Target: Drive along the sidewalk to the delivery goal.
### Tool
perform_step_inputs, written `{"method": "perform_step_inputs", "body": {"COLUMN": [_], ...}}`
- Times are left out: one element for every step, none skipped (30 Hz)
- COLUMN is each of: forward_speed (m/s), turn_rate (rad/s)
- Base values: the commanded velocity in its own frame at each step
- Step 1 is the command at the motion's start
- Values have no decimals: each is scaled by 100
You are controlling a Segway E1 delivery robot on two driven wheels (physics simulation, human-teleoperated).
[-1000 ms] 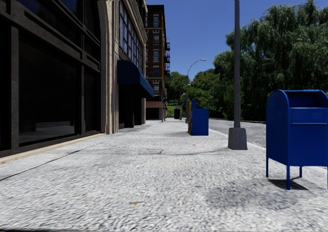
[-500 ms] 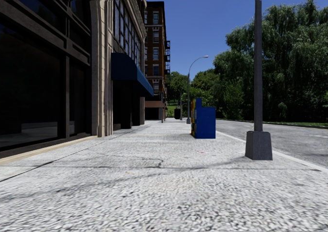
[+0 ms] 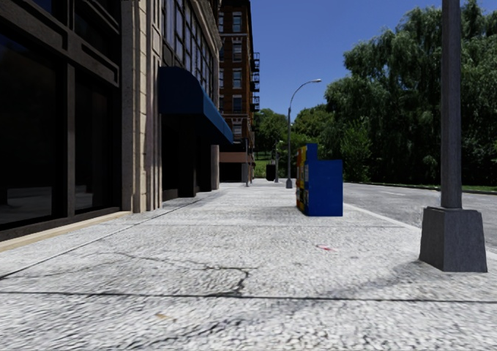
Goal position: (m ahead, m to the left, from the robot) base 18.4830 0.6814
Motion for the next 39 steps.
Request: {"method": "perform_step_inputs", "body": {"forward_speed": [200,200,200,200,200,200,200,200,200,200,200,200,200,200,200,200,200,200,200,200,200,200,200,200,200,200,200,200,200,200,200,200,200,200,200,200,200,200,200], "turn_rate": [0,0,0,0,0,0,0,0,0,0,0,0,0,0,0,0,0,0,0,0,0,0,0,0,0,0,0,0,0,0,0,0,0,0,0,0,0,0,0]}}
